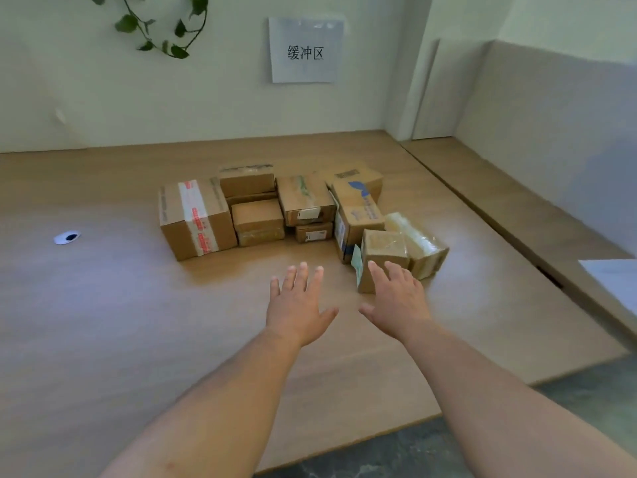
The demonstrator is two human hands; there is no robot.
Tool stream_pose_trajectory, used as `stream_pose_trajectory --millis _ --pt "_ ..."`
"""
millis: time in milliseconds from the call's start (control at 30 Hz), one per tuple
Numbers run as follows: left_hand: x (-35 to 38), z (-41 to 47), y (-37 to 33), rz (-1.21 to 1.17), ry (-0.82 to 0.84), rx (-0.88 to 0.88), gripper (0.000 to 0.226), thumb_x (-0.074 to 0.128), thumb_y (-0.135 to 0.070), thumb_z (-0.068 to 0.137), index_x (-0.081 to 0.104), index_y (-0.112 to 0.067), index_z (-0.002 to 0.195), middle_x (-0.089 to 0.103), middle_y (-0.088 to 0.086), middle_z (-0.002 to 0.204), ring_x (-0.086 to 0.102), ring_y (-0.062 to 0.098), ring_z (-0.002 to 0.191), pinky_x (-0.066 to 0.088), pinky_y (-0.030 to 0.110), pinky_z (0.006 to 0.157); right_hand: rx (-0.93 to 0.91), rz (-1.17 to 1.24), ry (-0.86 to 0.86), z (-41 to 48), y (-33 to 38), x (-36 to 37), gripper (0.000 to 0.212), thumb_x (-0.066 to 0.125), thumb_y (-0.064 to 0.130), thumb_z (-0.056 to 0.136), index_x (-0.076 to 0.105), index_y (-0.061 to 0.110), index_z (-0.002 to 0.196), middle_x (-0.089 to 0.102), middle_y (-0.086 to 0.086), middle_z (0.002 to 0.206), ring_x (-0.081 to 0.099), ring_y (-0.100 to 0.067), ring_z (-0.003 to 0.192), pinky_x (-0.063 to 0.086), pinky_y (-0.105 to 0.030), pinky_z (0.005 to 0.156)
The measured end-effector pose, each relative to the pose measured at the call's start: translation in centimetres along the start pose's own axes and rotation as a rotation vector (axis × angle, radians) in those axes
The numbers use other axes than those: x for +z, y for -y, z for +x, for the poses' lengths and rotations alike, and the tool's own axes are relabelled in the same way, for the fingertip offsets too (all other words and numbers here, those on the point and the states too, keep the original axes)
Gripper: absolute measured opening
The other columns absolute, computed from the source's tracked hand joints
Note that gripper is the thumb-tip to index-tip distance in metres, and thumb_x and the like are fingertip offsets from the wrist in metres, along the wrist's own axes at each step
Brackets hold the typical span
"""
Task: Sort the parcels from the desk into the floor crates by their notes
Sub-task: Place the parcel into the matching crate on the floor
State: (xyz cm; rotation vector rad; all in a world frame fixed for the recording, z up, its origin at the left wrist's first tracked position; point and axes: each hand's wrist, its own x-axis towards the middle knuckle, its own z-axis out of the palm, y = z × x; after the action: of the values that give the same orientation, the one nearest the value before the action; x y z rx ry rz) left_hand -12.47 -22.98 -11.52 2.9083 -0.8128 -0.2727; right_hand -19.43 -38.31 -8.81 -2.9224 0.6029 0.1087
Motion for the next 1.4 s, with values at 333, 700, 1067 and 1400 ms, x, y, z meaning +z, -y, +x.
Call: stream_pose_trajectory --millis 333,700,1067,1400 --pt "-0.2 10.2 -6.5 -0.123 0.043 0.114 0.071 0.032 -0.054 0.099 -0.003 -0.027 0.155 -0.002 0.006 0.163 -0.002 0.022 0.15 0.003 0.043 0.12 0.218 0.135 -0.012 6.2 -7.5 -0.2 0.073 0.05 0.046 0.096 0.02 0.008 0.15 0.033 -0.011 0.15 0.032 -0.029 0.137 0.029 -0.04 0.111" --pt "0.1 12.1 -9.8 -0.29 0.064 -0.072 0.065 0.032 -0.054 0.1 0.009 -0.028 0.155 0.008 0.005 0.163 0.023 0.023 0.145 0.03 0.039 0.112 -0.036 0.31 0.162 9.2 -9.6 0.6 0.063 0.042 0.012 0.099 0.013 0.015 0.155 0.037 -0.003 0.151 0.038 -0.023 0.135 0.037 -0.036 0.103" --pt "0.4 9.4 -7.5 -0.723 -0.036 -0.603 0.099 0.059 -0.065 0.08 0.005 -0.029 0.155 0.034 0.014 0.148 0.04 0.032 0.133 0.04 0.042 0.103 -0.298 0.499 0.133 9.0 -6.9 0.9 0.049 0.04 0.002 0.094 0.054 0.026 0.134 0.059 0.001 0.13 0.054 -0.021 0.119 0.044 -0.034 0.098" --pt "-0.3 5.0 -5.2 -1.042 -0.043 -0.605 0.092 0.057 -0.052 0.078 0.006 -0.04 0.153 0.034 0.006 0.151 0.047 0.029 0.123 0.046 0.043 0.098 0.005 0.613 0.227 9.6 -6.5 1.5 0.049 0.033 0.048 0.099 0.052 0.009 0.121 0.059 -0.011 0.117 0.055 -0.029 0.105 0.045 -0.04 0.084"
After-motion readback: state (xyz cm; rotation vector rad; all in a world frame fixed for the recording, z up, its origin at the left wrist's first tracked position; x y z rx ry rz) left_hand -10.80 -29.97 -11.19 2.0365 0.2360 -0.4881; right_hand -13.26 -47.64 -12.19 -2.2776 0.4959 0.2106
